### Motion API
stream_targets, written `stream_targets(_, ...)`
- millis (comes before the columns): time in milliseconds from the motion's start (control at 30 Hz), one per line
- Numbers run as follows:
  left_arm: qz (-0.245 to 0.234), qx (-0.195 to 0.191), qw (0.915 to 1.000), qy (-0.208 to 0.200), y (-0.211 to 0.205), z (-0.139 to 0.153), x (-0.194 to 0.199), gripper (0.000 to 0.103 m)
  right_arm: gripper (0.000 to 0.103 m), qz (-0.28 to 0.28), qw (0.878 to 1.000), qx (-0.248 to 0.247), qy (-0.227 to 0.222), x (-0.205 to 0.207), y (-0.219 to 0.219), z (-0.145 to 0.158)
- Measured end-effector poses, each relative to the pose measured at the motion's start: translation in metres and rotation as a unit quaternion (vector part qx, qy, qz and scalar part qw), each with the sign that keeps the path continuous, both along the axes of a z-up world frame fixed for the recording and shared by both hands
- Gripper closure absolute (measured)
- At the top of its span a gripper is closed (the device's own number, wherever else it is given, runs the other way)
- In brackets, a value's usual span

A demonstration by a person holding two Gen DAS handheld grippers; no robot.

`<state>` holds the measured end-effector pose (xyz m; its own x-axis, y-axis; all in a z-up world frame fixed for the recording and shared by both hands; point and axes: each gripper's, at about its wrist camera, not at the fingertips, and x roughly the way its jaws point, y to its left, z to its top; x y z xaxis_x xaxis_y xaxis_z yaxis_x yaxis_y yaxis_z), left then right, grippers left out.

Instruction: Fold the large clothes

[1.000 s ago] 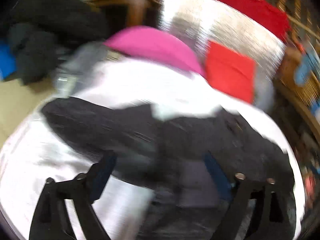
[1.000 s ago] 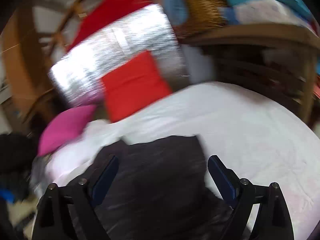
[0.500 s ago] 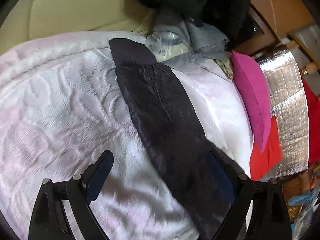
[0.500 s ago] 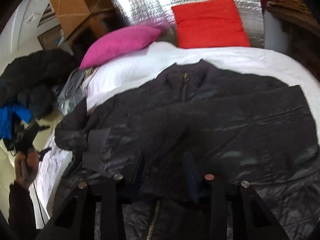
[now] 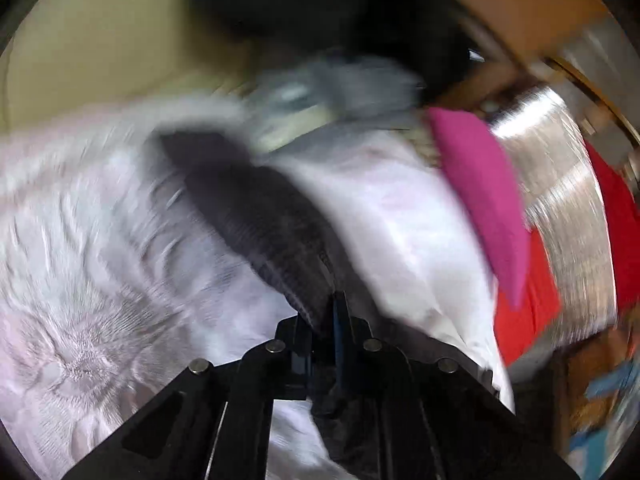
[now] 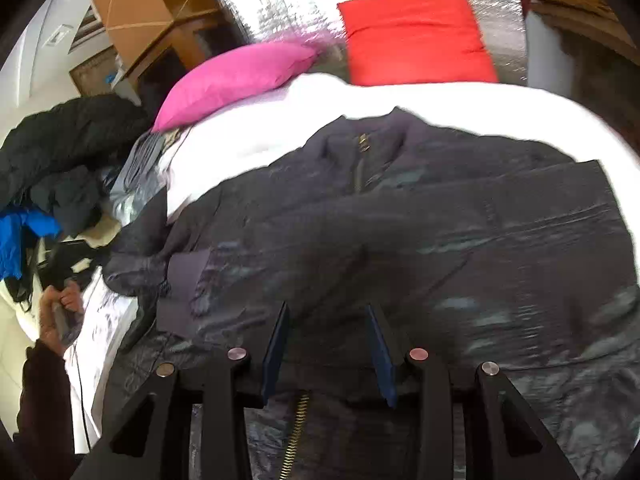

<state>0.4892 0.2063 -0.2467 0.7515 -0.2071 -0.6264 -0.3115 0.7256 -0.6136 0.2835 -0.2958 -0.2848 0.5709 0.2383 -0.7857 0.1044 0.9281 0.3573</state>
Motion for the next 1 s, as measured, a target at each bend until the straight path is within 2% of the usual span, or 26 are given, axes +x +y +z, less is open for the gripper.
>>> stream_targets(33,-0.02,0.03,0.9992,-0.015,-0.018,0.019,-0.003,0.096,0.061,-0.009,1.0,-0.001,-0.006,-0.002,-0.006,0.005)
stream_targets(133,-0.088,0.082,0.9913,-0.055,-0.076,0.058,-0.017,0.097,0.061,-0.04,0.999,0.005,-0.017,-0.01,-0.027,0.015)
stream_targets(233,-0.165,0.119,0.9752,-0.088,-0.145,0.083,-0.039,0.097,0.061,-0.07,0.997,0.017,-0.023,-0.018,-0.047,0.021)
stream_targets(367,-0.283,0.132,0.9424,-0.119,-0.244,0.091,-0.073,0.097,0.061,-0.1,0.994,0.035,-0.02,-0.027,-0.069,0.021)
stream_targets(400,-0.317,0.14,0.9303,-0.12,-0.275,0.086,-0.081,0.097,0.061,-0.107,0.993,0.039,-0.019,-0.029,-0.074,0.021)
stream_targets(467,-0.362,0.155,0.9122,-0.112,-0.318,0.072,-0.092,0.097,0.061,-0.118,0.992,0.042,-0.019,-0.034,-0.084,0.022)
stream_targets(500,-0.387,0.167,0.9017,-0.097,-0.342,0.059,-0.097,0.097,0.06,-0.124,0.991,0.043,-0.019,-0.035,-0.09,0.022)
stream_targets(567,-0.425,0.165,0.8884,-0.052,-0.37,0.033,-0.101,0.094,0.06,-0.131,0.99,0.046,-0.017,-0.038,-0.098,0.021)
stream_targets(600,-0.443,0.155,0.8826,-0.025,-0.377,0.021,-0.101,0.08,0.06,-0.134,0.99,0.051,-0.015,-0.038,-0.104,0.021)
stream_targets(667,-0.467,0.132,0.8741,0.023,-0.379,0.006,-0.122,0.065,0.054,-0.137,0.988,0.064,-0.012,-0.038,-0.109,0.02)
stream_targets(733,-0.463,0.107,0.879,0.036,-0.361,0.005,-0.124,0.061,0.048,-0.132,0.988,0.079,-0.016,-0.036,-0.11,0.021)
stream_targets(767,-0.451,0.102,0.8862,0.032,-0.347,0.011,-0.127,0.052,0.046,-0.125,0.989,0.08,-0.019,-0.035,-0.107,0.022)
stream_targets(800,-0.431,0.092,0.8976,0.016,-0.327,0.02,-0.132,0.042,0.046,-0.115,0.99,0.079,-0.022,-0.034,-0.102,0.024)
stream_targets(900,-0.388,0.046,0.9197,-0.039,-0.269,0.042,-0.139,0.033,0.045,-0.066,0.995,0.06,-0.034,-0.029,-0.073,0.031)
stream_targets(1000,-0.322,0.045,0.9432,-0.069,-0.218,0.056,-0.133,0.025,0.045,-0.008,0.998,0.052,-0.041,-0.022,-0.037,0.035)
